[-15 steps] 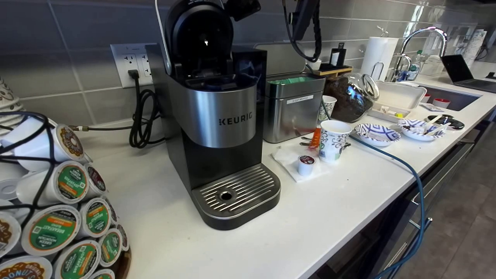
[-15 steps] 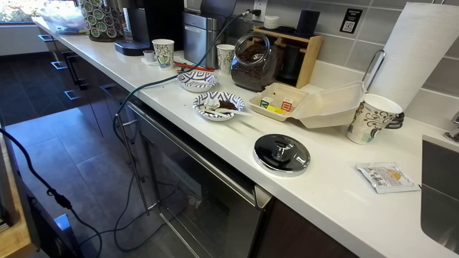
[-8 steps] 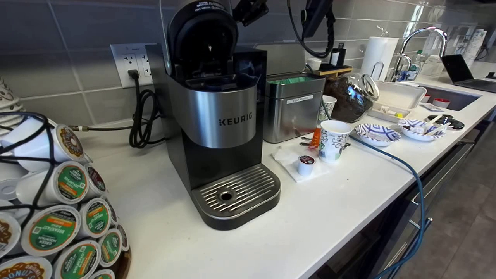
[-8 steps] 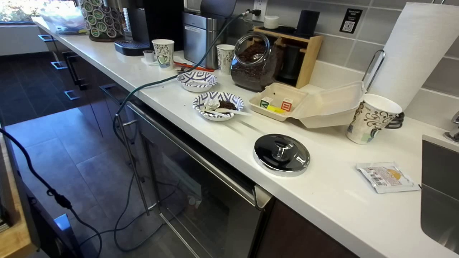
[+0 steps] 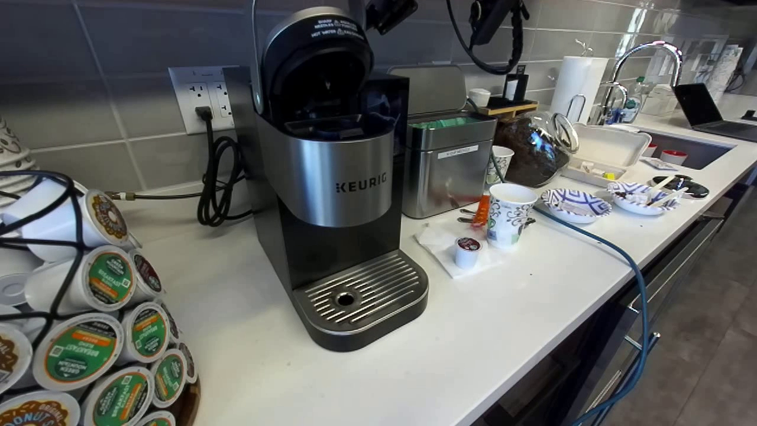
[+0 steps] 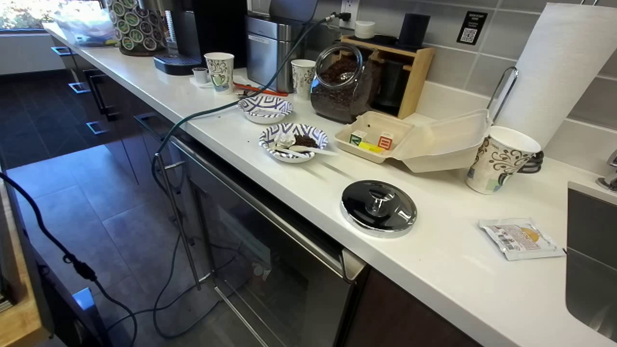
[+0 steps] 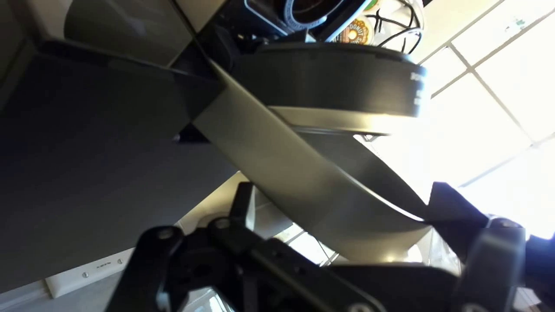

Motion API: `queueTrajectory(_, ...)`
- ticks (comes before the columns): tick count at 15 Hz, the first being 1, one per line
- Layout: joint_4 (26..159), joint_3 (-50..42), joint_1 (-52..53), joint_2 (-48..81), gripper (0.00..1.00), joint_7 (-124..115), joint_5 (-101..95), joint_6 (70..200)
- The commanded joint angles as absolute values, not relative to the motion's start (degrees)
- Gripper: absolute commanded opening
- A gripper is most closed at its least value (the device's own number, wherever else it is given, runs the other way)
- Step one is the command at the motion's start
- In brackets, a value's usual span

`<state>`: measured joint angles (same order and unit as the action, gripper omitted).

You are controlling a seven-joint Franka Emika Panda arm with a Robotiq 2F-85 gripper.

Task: Close the lid of the coffee maker

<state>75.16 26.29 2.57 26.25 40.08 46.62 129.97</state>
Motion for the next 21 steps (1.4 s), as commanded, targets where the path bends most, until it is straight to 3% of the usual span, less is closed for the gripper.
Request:
queueTrajectory(1, 81.8, 25.6, 1.4, 20.4, 1.0, 33.6, 45.3, 123.3)
queueTrajectory(7, 82.7, 20.4, 3.2, 15.7, 1.0, 29.7, 48.2, 104.3)
queueTrajectory(12, 84.7, 17.6, 8.0, 13.8, 1.0, 37.3, 45.8, 121.8)
queueTrajectory(21, 82.3, 18.3, 12.2, 21.5, 1.0, 50.1, 44.2, 159.8)
